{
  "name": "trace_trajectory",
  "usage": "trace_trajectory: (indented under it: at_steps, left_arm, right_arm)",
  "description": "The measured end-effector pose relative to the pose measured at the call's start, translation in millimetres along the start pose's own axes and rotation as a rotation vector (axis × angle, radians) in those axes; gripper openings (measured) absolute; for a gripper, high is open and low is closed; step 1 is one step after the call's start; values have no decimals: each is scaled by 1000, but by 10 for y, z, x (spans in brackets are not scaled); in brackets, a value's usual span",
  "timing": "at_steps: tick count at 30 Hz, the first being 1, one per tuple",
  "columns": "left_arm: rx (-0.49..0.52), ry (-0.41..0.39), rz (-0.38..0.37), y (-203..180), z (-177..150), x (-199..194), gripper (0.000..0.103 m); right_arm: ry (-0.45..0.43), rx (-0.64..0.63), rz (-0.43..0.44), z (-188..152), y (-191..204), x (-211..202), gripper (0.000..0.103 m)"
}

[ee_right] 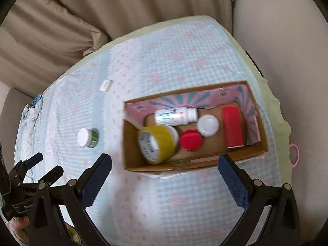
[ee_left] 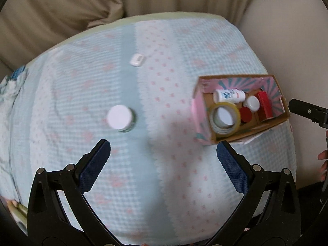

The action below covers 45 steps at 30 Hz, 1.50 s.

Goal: Organize rigid objects
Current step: 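Withdraw both tools and move toward the white jar and earbud case, then grasp the green-banded white jar with the left tool while the right tool grasps the earbud case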

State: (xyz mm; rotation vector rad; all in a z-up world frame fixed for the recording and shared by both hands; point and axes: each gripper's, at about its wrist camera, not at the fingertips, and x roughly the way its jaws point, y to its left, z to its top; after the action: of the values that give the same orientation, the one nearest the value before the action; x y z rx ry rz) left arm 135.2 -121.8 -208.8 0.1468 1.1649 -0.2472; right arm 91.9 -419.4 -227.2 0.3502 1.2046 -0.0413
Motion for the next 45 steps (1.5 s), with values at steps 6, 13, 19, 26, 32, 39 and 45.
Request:
trace_trajectory:
  at_steps: [6, 13, 19, 26, 32, 39, 45]
  left_arm:
    - [-39, -26, -20, 610, -59, -172, 103]
    - [-81, -58, -8, 1180, -11, -188, 103]
    - [-136, -42, -14, 1537, 66, 39, 103]
    - [-180, 27, -1, 1794, 85, 575, 103]
    - [-166, 112, -17, 1740, -31, 1150, 103]
    - [-152, 108, -22, 1471, -161, 1939, 103]
    - [-114, 37, 4, 1318, -82, 2418, 102]
  right_arm:
    - [-24, -37, -25, 41, 661, -118, 103]
    - [-55, -77, -31, 222, 1350, -55, 103]
    - [-56, -154, -49, 542, 1855, 171, 103]
    - [-3, -187, -42, 1048, 2177, 722, 103]
    - [75, -169, -23, 1509, 2323, 1478, 103]
    - [84, -327, -49, 1715, 2490, 2484, 103]
    - [107, -708, -33, 1795, 2547, 3227, 103]
